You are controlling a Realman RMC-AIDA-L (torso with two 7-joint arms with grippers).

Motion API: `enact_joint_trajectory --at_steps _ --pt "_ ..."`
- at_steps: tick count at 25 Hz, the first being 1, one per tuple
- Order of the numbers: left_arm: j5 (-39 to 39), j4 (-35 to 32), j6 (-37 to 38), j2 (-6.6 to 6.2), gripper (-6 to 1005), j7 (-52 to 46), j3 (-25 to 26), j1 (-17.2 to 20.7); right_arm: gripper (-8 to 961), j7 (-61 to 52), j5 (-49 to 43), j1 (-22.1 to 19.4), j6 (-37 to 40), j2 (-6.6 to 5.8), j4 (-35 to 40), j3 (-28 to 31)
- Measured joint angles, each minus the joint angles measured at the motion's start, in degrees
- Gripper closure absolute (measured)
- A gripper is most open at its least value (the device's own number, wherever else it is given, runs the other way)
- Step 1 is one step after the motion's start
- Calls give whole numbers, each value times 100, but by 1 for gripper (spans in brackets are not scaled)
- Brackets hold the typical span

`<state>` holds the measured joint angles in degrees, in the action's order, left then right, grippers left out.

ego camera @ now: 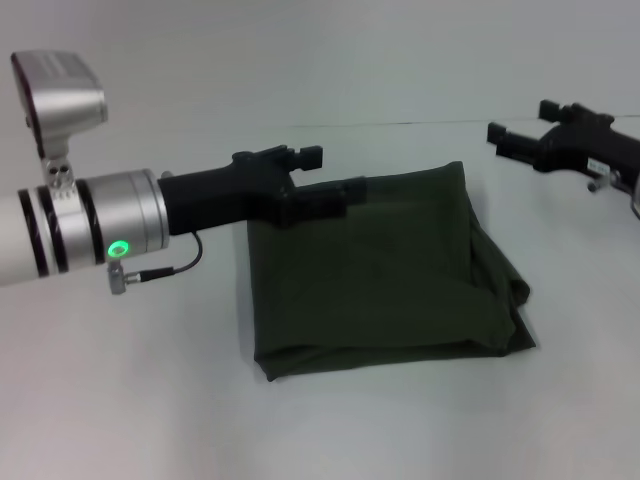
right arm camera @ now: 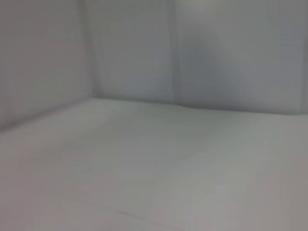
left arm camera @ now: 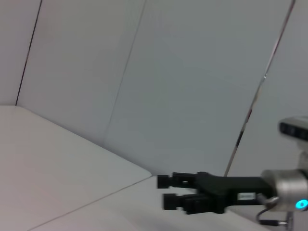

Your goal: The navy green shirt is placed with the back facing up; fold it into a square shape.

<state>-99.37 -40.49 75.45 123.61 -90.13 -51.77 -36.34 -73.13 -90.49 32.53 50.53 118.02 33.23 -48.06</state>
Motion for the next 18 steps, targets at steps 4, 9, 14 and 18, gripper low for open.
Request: enact_joint_trajectory --at_steps 4,9,14,18 --pt "17 32 18 4 113 490 18 157 36 93 -91 -215 1079 -56 -99 -22" --pt "12 45 -2 -4 117 694 25 234 36 173 -787 -157 1804 -56 -400 -95" --pt "6 55 -69 -17 117 665 40 240 36 218 -1296 -79 1657 84 -522 -146" --pt "6 59 -108 -8 117 652 42 224 37 310 -1463 -1 1125 125 -696 -184"
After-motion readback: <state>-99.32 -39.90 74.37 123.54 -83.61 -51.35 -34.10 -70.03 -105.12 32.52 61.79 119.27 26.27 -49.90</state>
